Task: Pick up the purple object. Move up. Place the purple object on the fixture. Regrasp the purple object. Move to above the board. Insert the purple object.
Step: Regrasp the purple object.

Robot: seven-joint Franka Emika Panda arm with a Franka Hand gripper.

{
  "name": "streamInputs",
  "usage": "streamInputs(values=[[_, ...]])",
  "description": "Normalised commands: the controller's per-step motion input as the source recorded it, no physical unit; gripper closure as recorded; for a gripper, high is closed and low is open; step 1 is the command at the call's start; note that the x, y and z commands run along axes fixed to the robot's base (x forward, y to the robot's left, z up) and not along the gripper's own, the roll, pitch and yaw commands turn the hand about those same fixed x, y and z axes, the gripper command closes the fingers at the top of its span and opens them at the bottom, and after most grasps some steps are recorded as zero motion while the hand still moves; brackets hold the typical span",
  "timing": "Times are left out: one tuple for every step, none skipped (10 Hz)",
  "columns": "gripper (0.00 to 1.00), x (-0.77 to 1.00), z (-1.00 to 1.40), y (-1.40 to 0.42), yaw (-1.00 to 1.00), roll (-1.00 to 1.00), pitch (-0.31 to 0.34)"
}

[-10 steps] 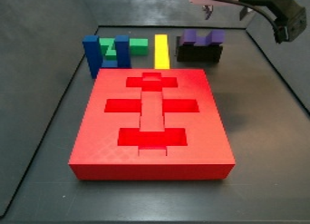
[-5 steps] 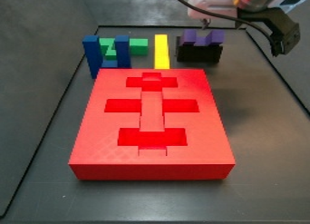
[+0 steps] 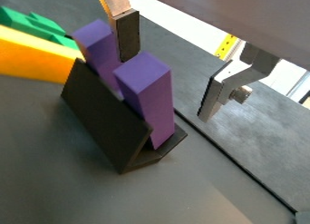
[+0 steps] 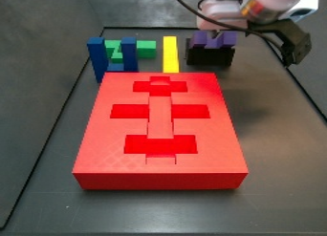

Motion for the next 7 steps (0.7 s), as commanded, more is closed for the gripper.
streamInputs(values=[[0.0,0.03,-0.25,-0.05,0.12,0.39,0.057],[0.0,0.0,-0.17,-0.07,0.1,0.26,0.031],[0.0,0.0,-0.15,-0.07,0.1,0.23,0.023],[0.0,0.0,-0.12,-0.08,0.1,0.18,0.009],[0.0,0.0,-0.15,-0.07,0.09,0.17,0.0],[0.0,0.0,-0.14,-0.01,0.07,0.11,0.0],[0.0,0.0,0.0,0.0,0.01,0.02,0.0]])
